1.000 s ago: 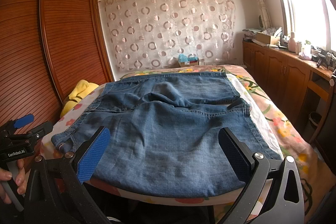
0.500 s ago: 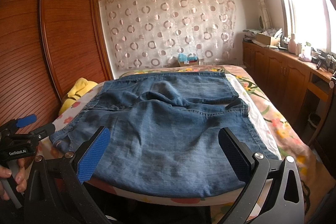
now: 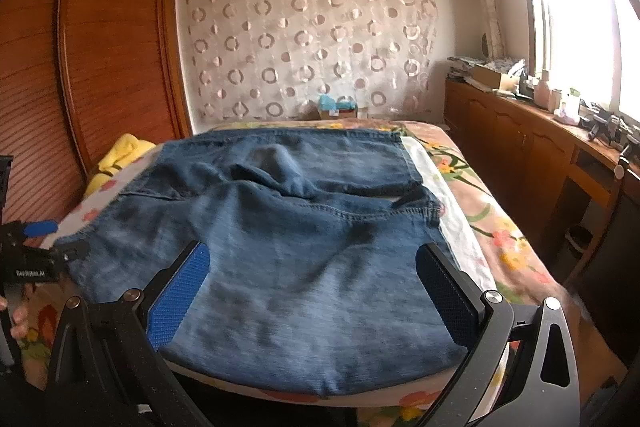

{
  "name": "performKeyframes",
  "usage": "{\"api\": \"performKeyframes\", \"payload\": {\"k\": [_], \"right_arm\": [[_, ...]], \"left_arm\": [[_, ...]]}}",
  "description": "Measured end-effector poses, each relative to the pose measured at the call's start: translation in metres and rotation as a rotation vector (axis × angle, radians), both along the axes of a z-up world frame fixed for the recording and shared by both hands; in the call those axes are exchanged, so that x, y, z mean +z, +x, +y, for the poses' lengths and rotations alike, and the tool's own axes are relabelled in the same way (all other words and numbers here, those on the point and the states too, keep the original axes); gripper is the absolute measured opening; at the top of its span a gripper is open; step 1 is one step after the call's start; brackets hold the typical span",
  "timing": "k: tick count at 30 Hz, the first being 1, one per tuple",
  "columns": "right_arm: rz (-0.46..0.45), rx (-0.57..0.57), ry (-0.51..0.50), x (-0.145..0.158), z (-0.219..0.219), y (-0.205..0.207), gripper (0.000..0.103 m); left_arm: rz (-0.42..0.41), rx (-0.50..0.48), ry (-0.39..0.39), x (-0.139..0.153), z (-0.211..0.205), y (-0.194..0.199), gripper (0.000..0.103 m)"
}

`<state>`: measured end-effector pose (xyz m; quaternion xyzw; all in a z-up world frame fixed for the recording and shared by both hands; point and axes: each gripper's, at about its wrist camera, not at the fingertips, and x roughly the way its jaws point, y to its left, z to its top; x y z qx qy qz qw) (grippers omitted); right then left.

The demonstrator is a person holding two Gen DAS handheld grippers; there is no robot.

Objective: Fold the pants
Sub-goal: 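Grasp the jeans leg hem with the right gripper while the left gripper grasps the jeans edge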

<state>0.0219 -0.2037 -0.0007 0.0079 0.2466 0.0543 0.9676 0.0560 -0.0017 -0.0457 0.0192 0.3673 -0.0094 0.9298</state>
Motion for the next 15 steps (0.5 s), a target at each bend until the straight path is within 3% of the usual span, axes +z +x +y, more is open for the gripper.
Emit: {"api": "performKeyframes", "payload": {"k": [8, 15], "right_arm": [[0.049, -0.016, -0.027, -0.016, -0.008, 0.010, 0.103], [0.081, -0.037, -0.054, -0.026, -0.019, 0.016, 0.103]], "left_arm": [[0.031, -0.011, -0.019, -0.013, 0.024, 0.014, 0.103], [0.057, -0.002, 0.013, -0.018, 0.048, 0.021, 0.103]]}}
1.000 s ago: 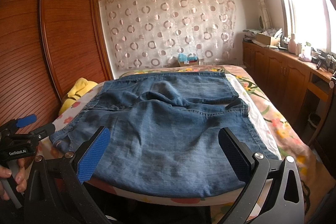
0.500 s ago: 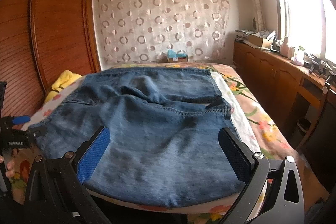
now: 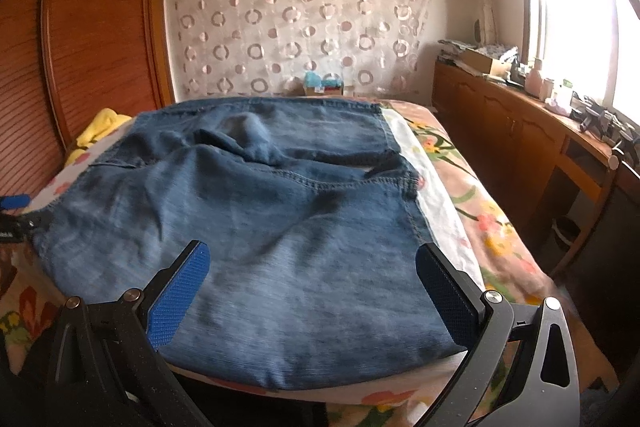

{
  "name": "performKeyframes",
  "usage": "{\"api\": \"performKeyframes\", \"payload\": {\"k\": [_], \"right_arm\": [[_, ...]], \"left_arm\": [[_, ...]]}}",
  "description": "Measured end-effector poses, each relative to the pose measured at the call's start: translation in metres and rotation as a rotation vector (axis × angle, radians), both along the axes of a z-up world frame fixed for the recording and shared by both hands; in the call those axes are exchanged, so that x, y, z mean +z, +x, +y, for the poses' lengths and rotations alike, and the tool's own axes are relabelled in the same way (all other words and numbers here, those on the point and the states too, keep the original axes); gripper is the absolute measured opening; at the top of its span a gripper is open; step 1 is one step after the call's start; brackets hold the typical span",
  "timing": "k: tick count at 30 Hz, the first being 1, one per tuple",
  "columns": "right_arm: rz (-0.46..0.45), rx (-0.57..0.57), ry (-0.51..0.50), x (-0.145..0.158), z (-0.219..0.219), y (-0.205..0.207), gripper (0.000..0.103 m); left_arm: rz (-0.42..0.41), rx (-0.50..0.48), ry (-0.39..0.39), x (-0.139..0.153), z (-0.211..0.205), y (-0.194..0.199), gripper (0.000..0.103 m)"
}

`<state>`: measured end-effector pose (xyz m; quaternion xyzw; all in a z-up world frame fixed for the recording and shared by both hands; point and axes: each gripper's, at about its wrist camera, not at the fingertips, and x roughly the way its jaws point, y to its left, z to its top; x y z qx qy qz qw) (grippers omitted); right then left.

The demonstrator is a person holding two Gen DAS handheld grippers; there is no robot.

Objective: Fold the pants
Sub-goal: 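Grasp the jeans leg hem with the right gripper while the left gripper grasps the jeans edge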

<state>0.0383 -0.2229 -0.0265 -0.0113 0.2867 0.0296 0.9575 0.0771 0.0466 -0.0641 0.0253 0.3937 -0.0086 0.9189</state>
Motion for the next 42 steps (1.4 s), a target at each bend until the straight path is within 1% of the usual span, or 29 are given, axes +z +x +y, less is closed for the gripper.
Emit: {"api": "performKeyframes", "payload": {"k": [3, 7, 14, 19, 21, 26, 28, 29, 30, 34, 37, 39, 40, 42], "right_arm": [[0.017, -0.009, 0.003, -0.005, -0.008, 0.001, 0.103], [0.043, -0.019, -0.006, -0.010, -0.019, 0.003, 0.103], [0.105, -0.028, -0.027, -0.018, -0.040, 0.003, 0.098], [0.141, -0.032, -0.021, -0.022, -0.056, -0.001, 0.094], [0.153, -0.036, -0.017, -0.023, -0.061, -0.003, 0.091], [0.183, -0.044, 0.007, -0.027, -0.074, -0.009, 0.086], [0.192, -0.045, 0.011, -0.027, -0.077, -0.011, 0.084], [0.197, -0.047, 0.012, -0.027, -0.078, -0.012, 0.083], [0.201, -0.049, 0.015, -0.026, -0.079, -0.012, 0.082], [0.215, -0.047, 0.036, -0.028, -0.084, -0.015, 0.079], [0.229, -0.048, 0.059, -0.030, -0.087, -0.014, 0.072], [0.233, -0.046, 0.053, -0.031, -0.085, -0.014, 0.066], [0.235, -0.044, 0.048, -0.031, -0.083, -0.013, 0.065], [0.237, -0.039, 0.046, -0.031, -0.082, -0.011, 0.059]], "left_arm": [[0.013, -0.003, -0.015, -0.002, 0.014, 0.004, 0.103], [0.005, -0.024, -0.049, -0.003, 0.027, 0.004, 0.103], [0.009, -0.027, -0.093, -0.007, 0.045, 0.007, 0.103], [0.012, -0.023, -0.119, -0.010, 0.056, 0.007, 0.102], [0.008, -0.018, -0.119, -0.011, 0.060, 0.007, 0.097], [0.005, -0.009, -0.125, -0.014, 0.066, 0.005, 0.093], [0.002, -0.013, -0.123, -0.014, 0.067, 0.005, 0.083], [0.002, -0.011, -0.120, -0.014, 0.068, 0.005, 0.076], [0.005, -0.007, -0.116, -0.015, 0.069, 0.005, 0.075], [0.006, 0.001, -0.116, -0.016, 0.071, 0.006, 0.075], [0.007, 0.014, -0.115, -0.018, 0.074, 0.006, 0.075], [0.012, 0.024, -0.115, -0.020, 0.078, 0.006, 0.075], [0.016, 0.031, -0.112, -0.021, 0.079, 0.007, 0.076], [0.028, 0.046, -0.109, -0.024, 0.083, 0.007, 0.082]]}}
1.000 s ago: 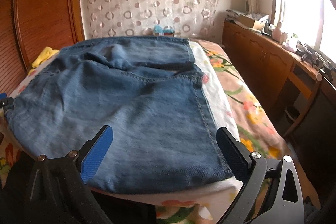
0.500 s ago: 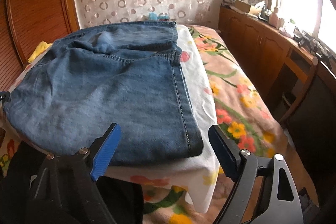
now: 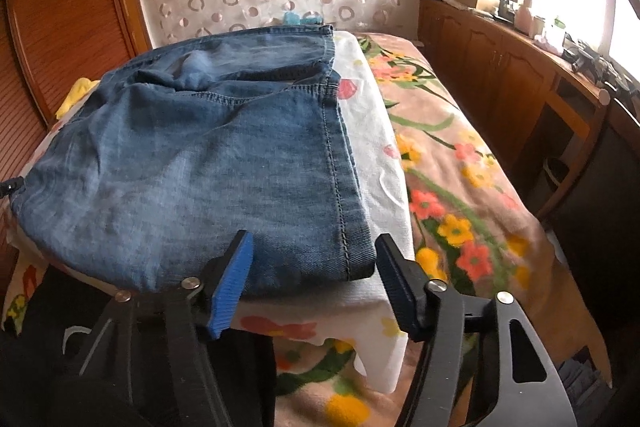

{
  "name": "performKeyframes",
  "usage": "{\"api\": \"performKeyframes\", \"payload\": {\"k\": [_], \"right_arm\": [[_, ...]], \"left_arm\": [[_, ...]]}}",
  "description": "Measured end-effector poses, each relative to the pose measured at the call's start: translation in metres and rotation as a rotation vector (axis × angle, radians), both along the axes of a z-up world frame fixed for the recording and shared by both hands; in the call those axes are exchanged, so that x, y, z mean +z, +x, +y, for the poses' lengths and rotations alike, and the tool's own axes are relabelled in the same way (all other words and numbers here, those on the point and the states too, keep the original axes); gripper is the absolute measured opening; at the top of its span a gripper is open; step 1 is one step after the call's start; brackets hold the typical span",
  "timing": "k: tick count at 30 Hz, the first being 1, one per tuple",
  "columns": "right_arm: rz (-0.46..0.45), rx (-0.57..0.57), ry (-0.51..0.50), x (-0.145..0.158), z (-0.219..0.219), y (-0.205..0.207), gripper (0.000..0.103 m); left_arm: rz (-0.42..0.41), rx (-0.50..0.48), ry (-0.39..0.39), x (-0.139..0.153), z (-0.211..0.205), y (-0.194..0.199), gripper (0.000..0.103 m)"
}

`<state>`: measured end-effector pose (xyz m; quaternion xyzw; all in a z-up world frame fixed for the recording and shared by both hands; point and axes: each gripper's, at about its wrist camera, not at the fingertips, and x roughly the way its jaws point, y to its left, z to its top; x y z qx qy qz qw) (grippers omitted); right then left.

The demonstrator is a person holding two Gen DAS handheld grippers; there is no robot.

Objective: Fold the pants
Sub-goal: 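Grasp the jeans leg hem with the right gripper while the left gripper grasps the jeans edge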

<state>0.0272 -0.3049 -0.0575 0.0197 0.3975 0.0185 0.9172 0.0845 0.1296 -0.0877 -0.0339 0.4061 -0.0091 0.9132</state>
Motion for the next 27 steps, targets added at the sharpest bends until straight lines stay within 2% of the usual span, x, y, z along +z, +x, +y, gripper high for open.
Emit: {"api": "performKeyframes", "payload": {"k": [11, 15, 20, 23, 27], "right_arm": [[0.026, -0.004, -0.055, -0.005, 0.002, 0.006, 0.043], [0.031, -0.010, -0.059, -0.005, -0.001, 0.007, 0.032], [0.027, -0.019, -0.048, -0.003, -0.006, 0.006, 0.017], [0.016, -0.012, -0.038, -0.001, -0.007, 0.006, 0.012], [-0.004, 0.011, -0.024, 0.005, -0.002, 0.006, 0.010]], "left_arm": [[0.010, -0.012, -0.012, -0.005, 0.001, -0.008, 0.084], [0.008, -0.027, -0.033, -0.004, 0.002, -0.020, 0.083], [0.003, -0.053, -0.073, 0.000, 0.001, -0.035, 0.070], [-0.003, -0.073, -0.093, 0.002, -0.004, -0.040, 0.058], [-0.005, -0.085, -0.108, 0.001, -0.008, -0.042, 0.049]]}}
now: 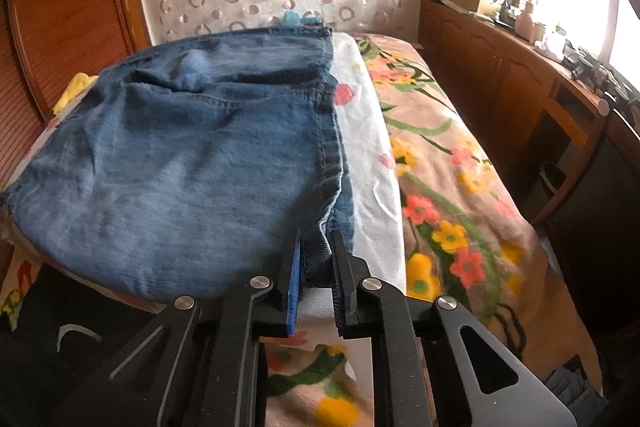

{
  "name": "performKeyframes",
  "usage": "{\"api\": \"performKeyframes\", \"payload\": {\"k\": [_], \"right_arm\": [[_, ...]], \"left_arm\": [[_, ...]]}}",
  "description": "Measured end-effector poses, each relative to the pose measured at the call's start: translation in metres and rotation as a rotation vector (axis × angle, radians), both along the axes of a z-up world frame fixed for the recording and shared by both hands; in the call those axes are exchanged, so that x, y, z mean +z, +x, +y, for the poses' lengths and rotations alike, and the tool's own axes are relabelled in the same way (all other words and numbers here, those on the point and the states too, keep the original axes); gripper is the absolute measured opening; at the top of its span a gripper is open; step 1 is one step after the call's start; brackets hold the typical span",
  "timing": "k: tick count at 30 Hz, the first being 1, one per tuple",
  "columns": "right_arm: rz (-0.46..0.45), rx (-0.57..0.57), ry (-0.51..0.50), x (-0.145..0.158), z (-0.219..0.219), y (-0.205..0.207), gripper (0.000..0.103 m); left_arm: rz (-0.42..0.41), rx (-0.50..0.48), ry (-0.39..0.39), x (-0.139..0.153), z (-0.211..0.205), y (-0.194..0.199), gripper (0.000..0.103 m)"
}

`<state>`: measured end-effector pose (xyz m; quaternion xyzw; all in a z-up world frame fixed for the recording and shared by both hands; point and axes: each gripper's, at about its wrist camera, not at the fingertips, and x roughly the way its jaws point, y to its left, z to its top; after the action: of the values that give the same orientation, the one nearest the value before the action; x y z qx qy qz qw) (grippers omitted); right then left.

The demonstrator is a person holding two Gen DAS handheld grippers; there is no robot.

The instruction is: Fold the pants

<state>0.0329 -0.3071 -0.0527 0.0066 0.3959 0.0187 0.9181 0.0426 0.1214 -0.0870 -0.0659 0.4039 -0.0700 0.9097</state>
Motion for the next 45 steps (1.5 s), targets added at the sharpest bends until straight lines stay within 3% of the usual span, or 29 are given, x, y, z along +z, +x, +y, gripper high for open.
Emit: {"api": "performKeyframes", "payload": {"k": [4, 9, 10, 27, 35, 45], "right_arm": [[-0.036, 0.018, 0.019, 0.011, 0.004, -0.001, 0.010], [-0.057, 0.026, 0.029, 0.019, 0.008, 0.000, 0.010], [-0.060, 0.028, 0.029, 0.019, 0.009, 0.000, 0.010], [-0.202, 0.044, -0.011, 0.072, 0.013, 0.015, 0.009], [-0.291, 0.052, -0.043, 0.109, 0.016, 0.038, 0.009], [-0.295, 0.044, -0.047, 0.118, 0.017, 0.075, 0.009]], "left_arm": [[-0.004, -0.003, -0.016, 0.000, -0.001, -0.001, 0.039], [-0.047, -0.005, 0.005, 0.007, -0.007, -0.006, 0.012], [-0.060, 0.000, 0.020, 0.009, -0.008, -0.007, 0.011], [-0.232, -0.033, 0.089, 0.076, -0.019, 0.002, 0.007], [-0.294, -0.038, 0.090, 0.106, -0.020, 0.031, 0.007], [-0.303, -0.034, 0.083, 0.117, -0.021, 0.074, 0.007]]}}
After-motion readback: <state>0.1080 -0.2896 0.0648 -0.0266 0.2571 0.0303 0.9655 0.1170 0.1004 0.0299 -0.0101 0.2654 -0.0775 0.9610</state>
